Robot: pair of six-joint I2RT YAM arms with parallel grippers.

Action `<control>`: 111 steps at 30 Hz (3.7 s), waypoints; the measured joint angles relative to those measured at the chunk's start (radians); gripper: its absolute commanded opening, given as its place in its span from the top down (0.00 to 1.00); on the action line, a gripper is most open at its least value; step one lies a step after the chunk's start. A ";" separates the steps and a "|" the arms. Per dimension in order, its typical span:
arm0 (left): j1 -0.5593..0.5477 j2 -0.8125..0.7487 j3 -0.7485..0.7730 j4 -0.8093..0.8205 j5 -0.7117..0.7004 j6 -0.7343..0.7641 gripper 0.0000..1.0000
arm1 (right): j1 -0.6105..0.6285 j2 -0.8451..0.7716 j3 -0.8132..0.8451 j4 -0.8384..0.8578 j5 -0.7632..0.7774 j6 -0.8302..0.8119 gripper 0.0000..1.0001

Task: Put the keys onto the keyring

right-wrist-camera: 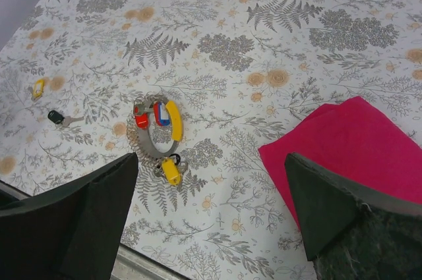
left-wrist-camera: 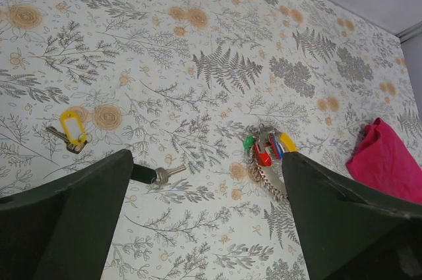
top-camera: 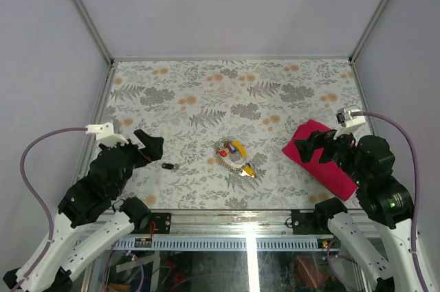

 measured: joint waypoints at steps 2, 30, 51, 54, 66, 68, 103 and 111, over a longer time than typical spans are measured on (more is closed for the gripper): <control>0.000 0.003 0.000 0.000 -0.002 0.000 0.00 | 0.000 -0.005 -0.012 0.012 -0.002 0.000 0.01; 0.000 0.041 -0.027 0.014 0.021 0.026 0.00 | 0.000 0.384 0.045 -0.002 -0.080 0.094 0.01; 0.000 0.145 -0.028 0.037 0.100 0.056 0.00 | 0.299 0.831 -0.153 0.306 -0.090 0.256 0.20; 0.000 0.155 -0.028 0.040 0.107 0.058 0.00 | 0.358 0.892 -0.153 0.341 -0.081 0.259 0.22; 0.000 0.145 -0.029 0.051 0.118 0.058 0.00 | 0.537 0.958 -0.182 0.490 -0.064 0.385 0.18; 0.000 0.145 -0.029 0.052 0.118 0.058 0.00 | 0.565 0.958 -0.207 0.524 -0.063 0.420 0.18; 0.000 0.421 -0.028 0.197 0.256 0.158 0.01 | 0.233 1.130 -0.199 0.840 -0.102 0.366 0.00; -0.057 0.615 0.002 0.314 0.317 0.216 0.06 | 0.104 0.898 -0.245 0.728 -0.063 0.354 0.03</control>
